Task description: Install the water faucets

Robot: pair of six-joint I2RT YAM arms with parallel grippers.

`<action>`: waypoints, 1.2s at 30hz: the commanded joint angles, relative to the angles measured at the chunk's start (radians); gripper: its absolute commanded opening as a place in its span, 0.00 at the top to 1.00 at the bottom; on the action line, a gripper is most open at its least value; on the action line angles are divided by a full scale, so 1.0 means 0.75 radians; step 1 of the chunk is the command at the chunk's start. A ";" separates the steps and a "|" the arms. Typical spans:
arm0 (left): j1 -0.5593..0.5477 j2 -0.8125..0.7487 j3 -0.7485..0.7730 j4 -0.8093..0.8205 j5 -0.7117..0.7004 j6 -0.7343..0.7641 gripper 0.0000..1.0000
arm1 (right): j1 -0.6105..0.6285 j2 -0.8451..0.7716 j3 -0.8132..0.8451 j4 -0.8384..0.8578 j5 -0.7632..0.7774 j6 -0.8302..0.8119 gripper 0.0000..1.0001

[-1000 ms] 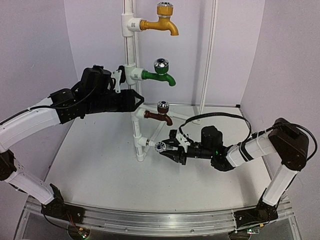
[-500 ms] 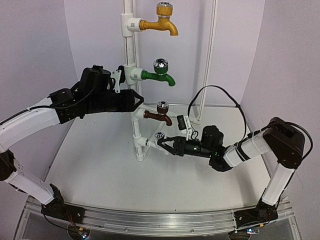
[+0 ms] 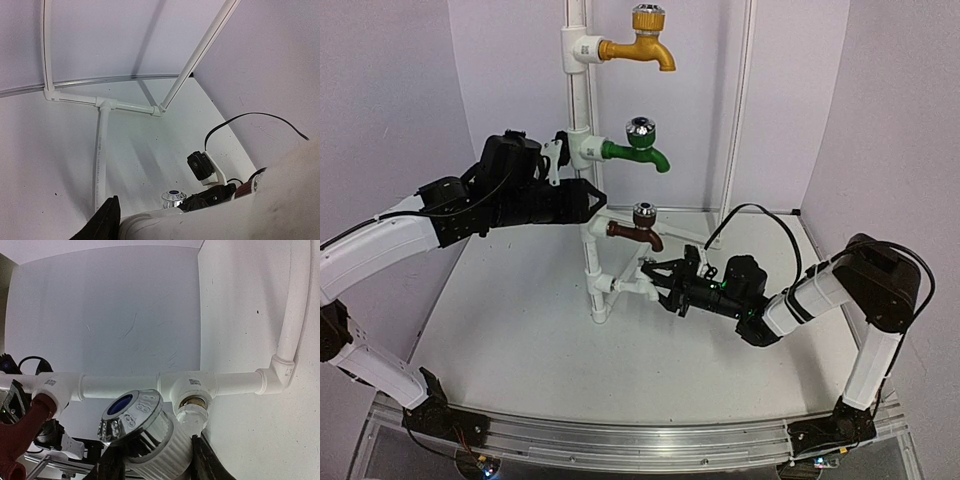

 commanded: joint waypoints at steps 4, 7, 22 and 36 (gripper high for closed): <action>-0.031 -0.049 0.044 0.037 0.228 -0.215 1.00 | 0.018 0.099 -0.026 0.019 0.051 0.110 0.92; -0.032 -0.048 0.045 0.037 0.227 -0.212 1.00 | 0.018 0.116 -0.005 0.019 0.029 0.000 0.84; -0.031 -0.040 0.051 0.037 0.231 -0.212 1.00 | 0.022 0.105 0.040 -0.008 -0.054 -0.350 0.64; -0.031 -0.035 0.053 0.038 0.233 -0.212 1.00 | 0.040 0.111 0.069 -0.049 -0.076 -0.685 0.57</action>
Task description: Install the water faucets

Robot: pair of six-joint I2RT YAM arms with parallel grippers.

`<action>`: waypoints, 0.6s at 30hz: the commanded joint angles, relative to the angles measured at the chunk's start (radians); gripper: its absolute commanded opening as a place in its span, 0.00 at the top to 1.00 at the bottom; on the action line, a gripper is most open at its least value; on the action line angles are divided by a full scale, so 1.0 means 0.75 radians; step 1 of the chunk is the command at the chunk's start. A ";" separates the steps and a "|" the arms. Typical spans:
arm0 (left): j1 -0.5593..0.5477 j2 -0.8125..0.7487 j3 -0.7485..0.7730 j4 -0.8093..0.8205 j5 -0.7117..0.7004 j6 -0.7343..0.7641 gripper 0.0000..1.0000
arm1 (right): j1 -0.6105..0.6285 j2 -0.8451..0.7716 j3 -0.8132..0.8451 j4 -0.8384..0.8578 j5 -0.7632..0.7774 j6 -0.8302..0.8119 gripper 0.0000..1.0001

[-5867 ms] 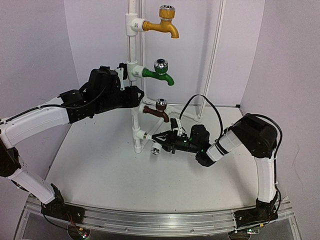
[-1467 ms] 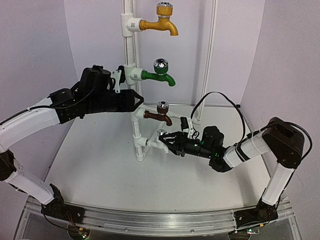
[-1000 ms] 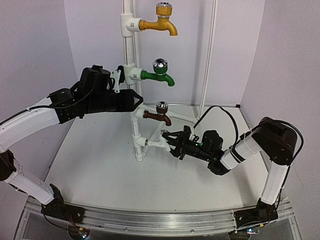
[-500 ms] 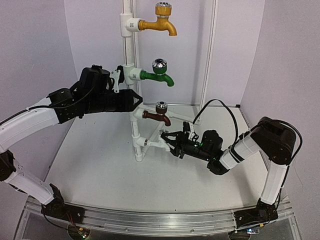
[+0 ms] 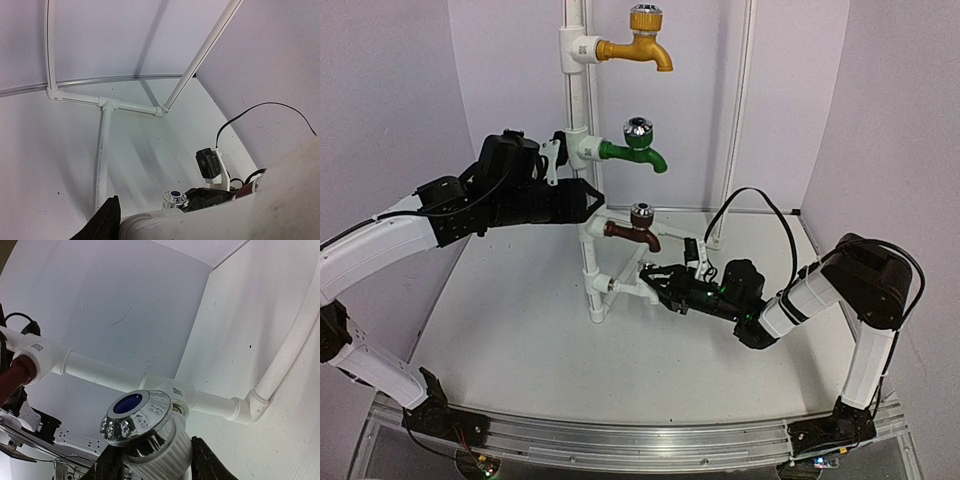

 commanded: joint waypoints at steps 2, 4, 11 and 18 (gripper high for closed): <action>-0.037 -0.027 0.056 0.052 0.238 -0.214 1.00 | 0.052 0.039 0.079 -0.144 -0.067 -0.230 0.55; -0.037 -0.024 0.059 0.052 0.241 -0.212 1.00 | 0.051 0.041 0.083 -0.161 -0.058 -0.254 0.53; -0.037 -0.025 0.061 0.052 0.239 -0.211 1.00 | 0.051 0.045 0.068 -0.162 -0.003 -0.184 0.51; -0.037 -0.025 0.058 0.052 0.242 -0.209 1.00 | 0.051 0.012 0.025 -0.131 0.053 -0.177 0.39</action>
